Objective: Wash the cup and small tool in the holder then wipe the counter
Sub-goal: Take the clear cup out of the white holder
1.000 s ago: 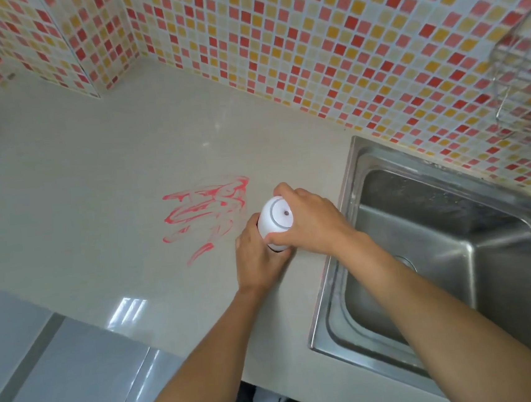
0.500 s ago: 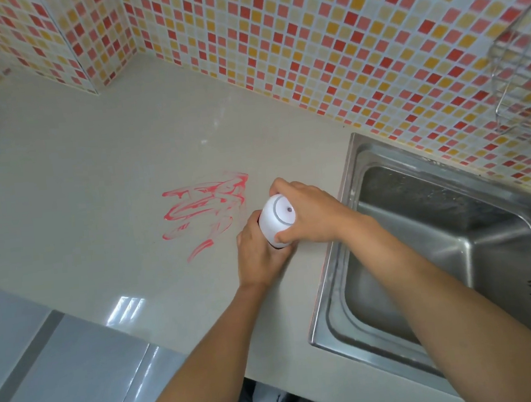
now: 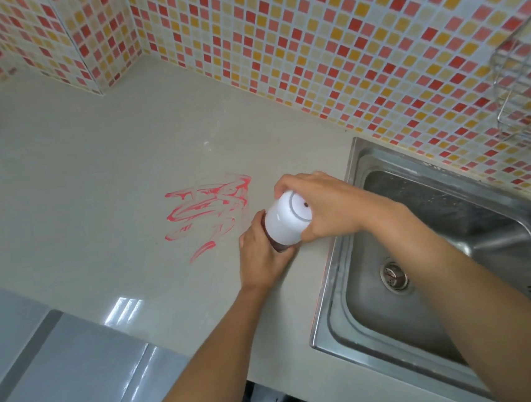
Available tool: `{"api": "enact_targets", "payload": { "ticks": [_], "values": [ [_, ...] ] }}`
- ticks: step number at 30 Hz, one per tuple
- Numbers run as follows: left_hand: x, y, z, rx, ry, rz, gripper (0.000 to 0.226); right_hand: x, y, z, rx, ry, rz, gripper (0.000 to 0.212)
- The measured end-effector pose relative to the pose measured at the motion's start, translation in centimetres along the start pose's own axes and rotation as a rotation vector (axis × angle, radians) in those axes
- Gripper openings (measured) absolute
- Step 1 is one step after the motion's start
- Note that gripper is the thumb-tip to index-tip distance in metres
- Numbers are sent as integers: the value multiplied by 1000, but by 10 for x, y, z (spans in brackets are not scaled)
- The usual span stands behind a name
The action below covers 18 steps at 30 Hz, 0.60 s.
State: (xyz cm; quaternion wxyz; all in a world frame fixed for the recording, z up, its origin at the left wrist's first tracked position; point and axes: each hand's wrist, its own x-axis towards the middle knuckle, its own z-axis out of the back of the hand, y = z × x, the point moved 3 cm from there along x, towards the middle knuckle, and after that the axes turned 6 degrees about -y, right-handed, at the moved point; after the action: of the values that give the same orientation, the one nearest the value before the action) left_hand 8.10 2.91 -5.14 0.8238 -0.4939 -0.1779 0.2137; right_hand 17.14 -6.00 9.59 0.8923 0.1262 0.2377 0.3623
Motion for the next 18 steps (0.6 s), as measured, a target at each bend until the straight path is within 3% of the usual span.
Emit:
{"api": "enact_targets", "payload": {
  "ticks": [5,10,16,18],
  "values": [
    [0,0,-1,19,-21,6,75,-13,3,30,-12,-125,-35,67],
    [-3,2,-4,108,4,34,86,-21,-17,73,146,-299,-158,85],
    [0,3,-3,60,24,42,85,-19,-80,19,435,-371,-439,86],
    [-1,-1,-1,49,4,11,78,-18,-96,-9,511,-419,-515,74]
  ]
}}
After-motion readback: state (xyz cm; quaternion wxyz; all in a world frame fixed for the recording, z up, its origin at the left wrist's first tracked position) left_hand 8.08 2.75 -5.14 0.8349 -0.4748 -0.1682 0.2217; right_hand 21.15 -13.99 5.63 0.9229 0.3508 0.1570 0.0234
